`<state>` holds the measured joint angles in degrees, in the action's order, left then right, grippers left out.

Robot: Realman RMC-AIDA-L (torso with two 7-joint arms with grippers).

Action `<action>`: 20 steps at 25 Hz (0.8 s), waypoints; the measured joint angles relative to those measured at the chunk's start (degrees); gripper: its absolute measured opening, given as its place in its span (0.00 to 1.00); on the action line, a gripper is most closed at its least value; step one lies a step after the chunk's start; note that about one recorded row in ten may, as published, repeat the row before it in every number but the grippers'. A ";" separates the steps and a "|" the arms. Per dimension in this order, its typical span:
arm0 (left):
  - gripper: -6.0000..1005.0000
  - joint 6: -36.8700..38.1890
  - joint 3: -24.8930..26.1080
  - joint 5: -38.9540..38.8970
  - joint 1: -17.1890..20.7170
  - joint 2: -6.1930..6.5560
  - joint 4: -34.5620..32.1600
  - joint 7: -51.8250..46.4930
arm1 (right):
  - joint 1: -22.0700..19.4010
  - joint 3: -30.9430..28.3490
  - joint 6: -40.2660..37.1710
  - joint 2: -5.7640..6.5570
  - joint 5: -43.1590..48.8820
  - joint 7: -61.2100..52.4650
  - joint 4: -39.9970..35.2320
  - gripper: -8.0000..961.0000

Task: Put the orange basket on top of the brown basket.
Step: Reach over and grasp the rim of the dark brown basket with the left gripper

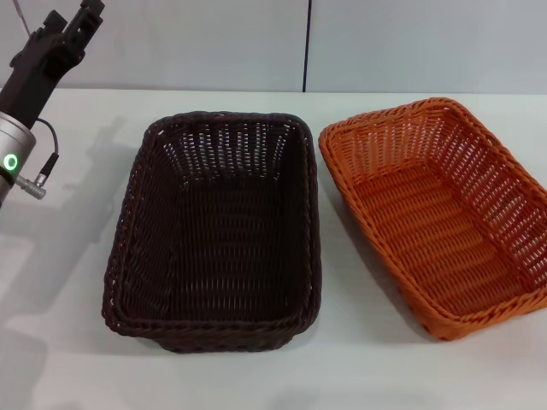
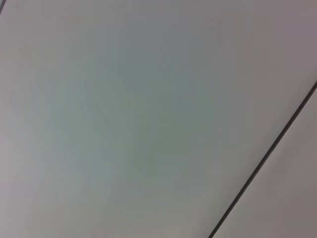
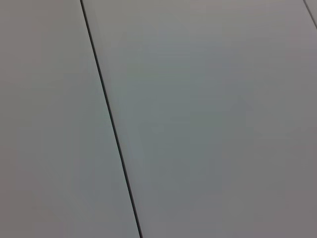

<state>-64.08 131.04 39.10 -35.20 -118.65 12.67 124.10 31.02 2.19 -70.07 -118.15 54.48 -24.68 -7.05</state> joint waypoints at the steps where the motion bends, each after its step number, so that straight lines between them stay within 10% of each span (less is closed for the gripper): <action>1: 0.81 0.00 -0.01 0.00 -0.04 0.00 0.00 0.00 | 0.00 0.00 0.00 0.00 0.00 -0.01 0.02 0.82; 20: 0.80 0.30 -3.42 0.60 -0.08 0.58 1.52 -5.01 | -0.35 0.00 0.02 -0.04 0.01 -0.09 0.55 0.82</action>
<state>-63.78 127.62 39.70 -35.28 -118.07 14.20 119.09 30.67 2.19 -70.04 -118.19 54.49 -24.77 -6.50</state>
